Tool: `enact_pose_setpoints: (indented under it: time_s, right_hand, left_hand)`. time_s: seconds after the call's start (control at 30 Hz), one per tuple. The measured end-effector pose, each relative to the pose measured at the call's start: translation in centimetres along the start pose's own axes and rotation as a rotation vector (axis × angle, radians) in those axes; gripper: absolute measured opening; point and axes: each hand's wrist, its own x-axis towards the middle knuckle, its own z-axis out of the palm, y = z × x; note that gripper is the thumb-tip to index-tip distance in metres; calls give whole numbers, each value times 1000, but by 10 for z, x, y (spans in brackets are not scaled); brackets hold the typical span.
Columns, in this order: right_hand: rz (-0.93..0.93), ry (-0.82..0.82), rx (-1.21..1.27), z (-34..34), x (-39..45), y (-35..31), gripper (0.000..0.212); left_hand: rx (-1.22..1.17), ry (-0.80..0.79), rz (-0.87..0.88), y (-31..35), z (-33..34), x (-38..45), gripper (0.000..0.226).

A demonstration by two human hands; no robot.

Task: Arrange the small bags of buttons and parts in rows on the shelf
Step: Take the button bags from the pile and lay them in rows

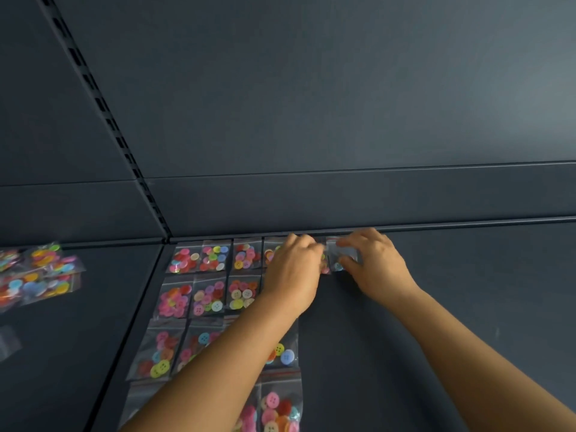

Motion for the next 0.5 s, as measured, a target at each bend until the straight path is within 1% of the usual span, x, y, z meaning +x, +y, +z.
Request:
enact_pose_setpoints:
  time_s: [0.07,0.13,0.3,0.5]
  right_hand:
    - [-58,-64,-44,3,-4,0,20]
    - [-71,-93,-49,6,-6,1,18]
    - [-76,-40,-3,12,-1,0,17]
    - [-76,-24,33,19,3,-7,18]
  left_hand:
    - [15,-66,55,1,1,-5,25]
    - [37,-85,55,1,1,-8,24]
    - [53,-74,38,1,0,-7,23]
    - [85,-57,9,0,3,-3,24]
